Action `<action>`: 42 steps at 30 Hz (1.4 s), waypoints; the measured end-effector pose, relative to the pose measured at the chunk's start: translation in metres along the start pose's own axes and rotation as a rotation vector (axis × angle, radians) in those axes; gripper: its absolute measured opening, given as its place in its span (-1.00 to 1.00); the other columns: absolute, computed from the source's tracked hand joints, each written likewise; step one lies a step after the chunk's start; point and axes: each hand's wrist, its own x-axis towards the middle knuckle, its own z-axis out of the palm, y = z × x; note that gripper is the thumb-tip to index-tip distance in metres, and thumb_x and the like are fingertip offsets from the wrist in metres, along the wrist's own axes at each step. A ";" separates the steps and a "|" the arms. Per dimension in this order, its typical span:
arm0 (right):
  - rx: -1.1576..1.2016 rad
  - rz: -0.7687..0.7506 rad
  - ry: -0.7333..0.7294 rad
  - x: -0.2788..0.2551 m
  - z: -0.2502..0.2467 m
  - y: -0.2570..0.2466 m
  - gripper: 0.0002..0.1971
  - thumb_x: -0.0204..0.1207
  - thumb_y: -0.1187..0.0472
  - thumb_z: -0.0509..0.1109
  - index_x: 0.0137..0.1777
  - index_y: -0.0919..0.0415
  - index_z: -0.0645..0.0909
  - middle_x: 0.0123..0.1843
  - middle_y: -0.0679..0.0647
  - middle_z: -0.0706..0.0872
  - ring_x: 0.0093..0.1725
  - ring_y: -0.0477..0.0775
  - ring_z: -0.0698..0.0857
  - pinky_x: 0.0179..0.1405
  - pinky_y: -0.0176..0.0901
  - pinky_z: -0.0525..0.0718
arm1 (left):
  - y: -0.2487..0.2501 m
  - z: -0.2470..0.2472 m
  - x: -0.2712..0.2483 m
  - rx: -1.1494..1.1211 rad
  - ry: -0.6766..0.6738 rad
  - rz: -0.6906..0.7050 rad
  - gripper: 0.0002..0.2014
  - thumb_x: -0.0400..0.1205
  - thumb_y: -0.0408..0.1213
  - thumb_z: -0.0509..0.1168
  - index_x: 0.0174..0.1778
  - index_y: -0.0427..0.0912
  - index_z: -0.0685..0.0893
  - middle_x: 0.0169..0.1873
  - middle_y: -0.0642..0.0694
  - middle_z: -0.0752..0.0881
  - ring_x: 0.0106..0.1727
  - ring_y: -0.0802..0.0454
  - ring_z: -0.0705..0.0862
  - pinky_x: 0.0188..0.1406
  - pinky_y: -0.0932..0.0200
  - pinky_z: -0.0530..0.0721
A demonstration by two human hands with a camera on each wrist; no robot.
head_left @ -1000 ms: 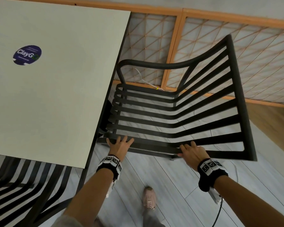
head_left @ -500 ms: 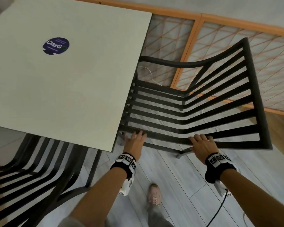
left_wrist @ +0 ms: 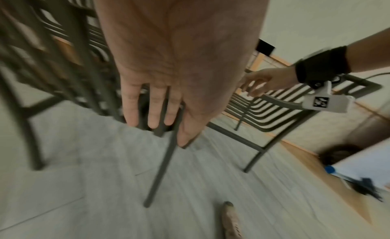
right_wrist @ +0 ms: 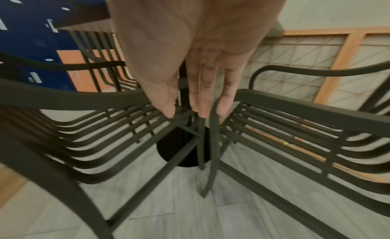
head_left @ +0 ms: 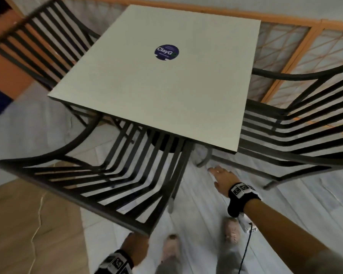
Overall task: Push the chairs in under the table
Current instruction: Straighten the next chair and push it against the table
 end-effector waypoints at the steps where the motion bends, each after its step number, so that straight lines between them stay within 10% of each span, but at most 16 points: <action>1: 0.017 -0.027 0.004 0.004 0.004 -0.023 -0.41 0.54 0.34 0.23 0.56 0.06 0.19 0.55 0.19 0.36 0.43 0.27 0.49 0.38 0.15 0.53 | -0.033 0.000 -0.015 0.041 -0.039 -0.073 -0.60 0.70 -0.13 0.06 0.47 -0.12 0.34 0.54 -0.12 0.44 0.53 -0.07 0.44 0.48 0.03 0.46; 4: 0.033 -0.118 0.026 0.011 0.012 -0.077 -0.32 0.49 0.40 0.26 0.58 0.03 0.16 0.55 0.23 0.32 0.37 0.35 0.53 0.30 0.16 0.61 | -0.113 -0.035 -0.056 -0.043 0.063 -0.347 -0.37 0.65 -0.19 0.16 0.63 -0.12 0.08 0.60 -0.10 0.28 0.53 -0.08 0.38 0.47 -0.06 0.43; 8: -0.139 -0.257 0.034 0.016 0.017 -0.118 -0.23 0.44 0.45 0.31 0.58 -0.08 0.16 0.64 0.21 0.17 0.53 0.33 0.33 0.37 0.20 0.54 | -0.177 -0.106 -0.096 -0.290 0.556 -0.683 -0.17 0.58 -0.19 0.35 0.62 -0.26 -0.03 0.54 -0.41 0.32 0.50 -0.41 0.35 0.43 -0.39 0.41; 12: -0.273 -0.288 -0.075 0.019 0.023 -0.141 -0.34 0.51 0.22 0.41 0.54 -0.13 0.23 0.69 0.15 0.12 0.66 0.26 0.07 0.56 0.30 0.28 | -0.179 -0.168 -0.116 -0.273 0.879 -0.631 -0.01 0.48 -0.10 0.46 0.65 -0.15 -0.11 0.66 -0.35 0.04 0.63 -0.41 0.08 0.50 -0.50 0.18; 16: -0.363 -0.283 -0.197 0.024 0.036 -0.157 -0.44 0.52 0.15 0.41 0.50 -0.09 0.34 0.64 0.15 0.24 0.67 0.26 0.06 0.56 0.26 0.27 | -0.184 -0.192 -0.096 0.161 0.676 -0.328 -0.37 0.59 -0.20 0.31 0.58 0.08 0.25 0.66 -0.15 0.19 0.68 -0.24 0.04 0.57 -0.48 0.07; 21: -0.374 -0.316 -0.206 0.026 0.038 -0.160 -0.54 0.52 0.28 0.40 0.39 0.02 0.45 0.48 0.13 0.47 0.62 0.34 0.15 0.41 0.19 0.52 | -0.195 -0.177 -0.082 0.049 0.652 -0.165 -0.62 0.56 -0.56 0.26 0.26 -0.16 0.65 0.35 -0.20 0.64 0.60 -0.30 0.27 0.55 -0.46 0.06; 42: -0.391 -0.339 -0.208 0.014 0.038 -0.155 -0.65 0.55 0.27 0.38 0.32 0.04 0.52 0.40 0.14 0.53 0.52 0.33 0.32 0.30 0.26 0.61 | -0.201 -0.169 -0.081 -0.064 0.634 -0.100 -0.67 0.51 -0.62 0.29 0.10 -0.21 0.71 0.17 -0.26 0.69 0.45 -0.38 0.38 0.50 -0.44 0.26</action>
